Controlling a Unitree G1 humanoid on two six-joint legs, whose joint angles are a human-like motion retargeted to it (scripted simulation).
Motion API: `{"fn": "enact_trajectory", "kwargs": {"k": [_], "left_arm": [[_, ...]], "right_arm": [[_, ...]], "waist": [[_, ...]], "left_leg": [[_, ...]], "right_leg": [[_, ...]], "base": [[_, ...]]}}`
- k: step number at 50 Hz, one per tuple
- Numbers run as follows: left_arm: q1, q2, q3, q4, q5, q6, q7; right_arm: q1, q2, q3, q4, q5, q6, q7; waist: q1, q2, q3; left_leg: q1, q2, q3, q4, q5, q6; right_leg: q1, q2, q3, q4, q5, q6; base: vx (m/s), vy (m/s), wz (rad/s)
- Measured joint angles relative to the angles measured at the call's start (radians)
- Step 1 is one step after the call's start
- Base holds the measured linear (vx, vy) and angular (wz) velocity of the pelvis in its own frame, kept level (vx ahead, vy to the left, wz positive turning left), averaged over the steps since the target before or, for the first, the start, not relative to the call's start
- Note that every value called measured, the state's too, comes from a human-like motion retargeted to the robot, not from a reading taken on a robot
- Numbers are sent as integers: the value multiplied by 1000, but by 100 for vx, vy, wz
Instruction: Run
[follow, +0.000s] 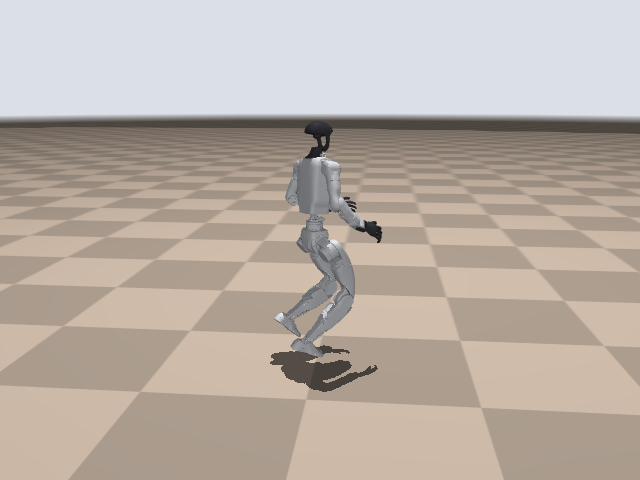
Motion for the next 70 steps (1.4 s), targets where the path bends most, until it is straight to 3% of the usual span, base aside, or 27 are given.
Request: {"fn": "enact_trajectory", "kwargs": {"k": [3, 9, 13, 15, 17, 20, 23, 26, 30, 33, 35, 38, 42, 45, 50, 53, 55, 57, 60, 62, 65, 68, 70], "left_arm": [[77, 27, 55, -17, -21, -1, -28], [128, 24, 117, -3, -33, -3, 28], [2, 21, 129, 59, 54, 10, 141], [-107, 11, 127, 107, 82, 24, 209], [-185, -5, 129, 117, 80, 29, 246], [-247, -25, 129, 74, 74, 12, 261], [-267, -30, 102, 14, 74, -39, 251], [-251, -33, 65, -30, 50, -71, 227], [-158, -51, 21, -10, 24, -47, 185], [-76, -50, 34, 68, 32, 14, 157], [-24, -40, 62, 101, 35, 39, 137], [95, -2, 115, 50, 5, 27, 93], [223, 32, 154, -31, -53, -15, 65], [226, 16, 158, -55, -79, -23, 101], [41, -5, 143, -67, 13, -19, 234], [-240, -8, 111, 2, 95, 15, 371], [-358, -13, 108, -10, 103, 21, 411], [-406, -12, 105, -59, 96, -3, 411], [-403, -16, 78, -126, 85, -74, 378], [-364, -16, 43, -141, 75, -101, 341], [-255, -20, -4, -100, 66, -81, 285], [-117, -16, -8, 25, 82, -4, 226], [-34, -5, 15, 77, 73, 24, 177]], "right_arm": [[-73, -17, -11, -76, -7, -7, -20], [-80, -22, 10, -136, -57, -20, 11], [-49, 8, 48, -30, -133, 18, 30], [-28, 18, 62, 47, -157, 35, 34], [20, 6, 65, 83, -155, 34, 45], [113, -25, 47, 77, -116, 16, 49], [206, -45, 10, 49, -75, -4, 34], [262, -50, -26, 25, -54, -13, 3], [236, -39, -44, -4, -68, -13, -52], [84, -48, -47, -37, -114, 9, -99], [-56, -60, -44, -74, -139, 22, -125], [-178, -74, -43, -209, -122, 9, -149], [-179, -79, -29, -358, -102, -36, -132], [-142, -78, -7, -376, -124, -59, -103], [-9, -39, 44, -184, -209, 4, -87], [47, -3, 57, 60, -264, 47, -88], [128, -23, 55, 125, -267, 47, -69], [223, -61, 38, 98, -234, 28, -47], [349, -109, -9, 1, -165, -7, -18], [379, -120, -38, -64, -130, -24, -17], [315, -118, -49, -148, -127, -41, -49], [91, -122, -51, -227, -175, -27, -105], [-106, -124, -53, -289, -198, -9, -153]], "waist": [[63, -27, 5], [69, -119, -16], [19, -168, -5], [-20, -171, 2], [-68, -144, -6], [-137, -83, -26], [-167, -12, -47], [-153, 59, -59], [-97, 76, -56], [-24, 74, -13], [29, 61, 20], [100, 17, 21], [148, -57, -21], [124, -105, -44], [44, -156, -28], [-26, -170, 4], [-79, -139, 2], [-125, -80, -11], [-169, 1, -40], [-156, 56, -54], [-108, 83, -56], [-29, 78, -15], [29, 64, 12]], "left_leg": [[-145, -11, 22, -72, -74, 33], [-182, -217, 71, -451, -188, 61], [-91, -289, 72, -400, -355, 150], [-7, -304, 65, -433, -404, 161], [100, -300, 46, -517, -385, 128], [257, -258, 18, -650, -270, 32], [346, -169, 0, -652, -108, -79], [362, -47, 4, -484, 2, -125], [311, 80, 31, -122, -1, -59], [185, 161, 21, 117, -115, 39], [63, 170, 16, 191, -176, 97], [-113, 106, 50, 86, -182, 111], [-206, -67, 111, -332, -140, 47], [-184, -205, 140, -593, -137, 32], [-100, -306, 124, -432, -351, 174], [38, -350, 88, -463, -431, 194], [165, -355, 49, -542, -412, 163], [287, -301, 12, -609, -328, 78], [388, -191, -21, -597, -89, -71], [380, -91, -22, -451, 36, -119], [331, 33, 8, -147, 68, -79], [190, 132, 15, 136, -50, 26], [40, 155, 19, 220, -121, 92]], "right_leg": [[114, -11, 26, -56, 3, 27], [209, -168, 38, 101, 191, 124], [103, -289, 41, 406, 207, 87], [-15, -332, 48, 498, 144, 42], [-136, -338, 35, 487, 74, 11], [-268, -301, -18, 316, 26, 10], [-323, -193, -63, 33, 40, 55], [-316, -77, -90, -139, 75, 72], [-244, -28, -94, -17, -53, -22], [-138, 1, -75, 54, -242, -114], [-64, 10, -46, 49, -310, -133], [52, -15, 7, -28, -214, -66], [161, -102, 51, -80, 142, 118], [194, -197, 49, 21, 292, 174], [132, -357, 33, 423, 207, 91], [-65, -409, 66, 568, 73, 28], [-195, -391, 62, 545, 6, 6], [-280, -326, 10, 399, -19, 3], [-335, -185, -53, 69, 2, 41], [-326, -81, -81, -98, 34, 56], [-277, -13, -95, -65, -40, -13], [-184, 22, -73, 53, -231, -119], [-105, 30, -43, 56, -291, -137]], "base": [[3, 0, -50], [2, 4, -30], [-1, 5, -54], [-1, 5, -57], [2, 2, -60], [5, -4, -64], [3, -8, -66], [-4, -7, -56], [-4, -6, -39], [-2, -7, -40], [-2, -4, -35], [0, 0, -8], [4, 7, 28], [-1, 7, 32], [-1, 2, 1], [0, 0, 0], [2, 1, -19], [7, -4, -50], [4, -9, -50], [-4, -8, -55], [-5, -6, -50], [-3, -7, -47], [-2, -4, -34]]}}
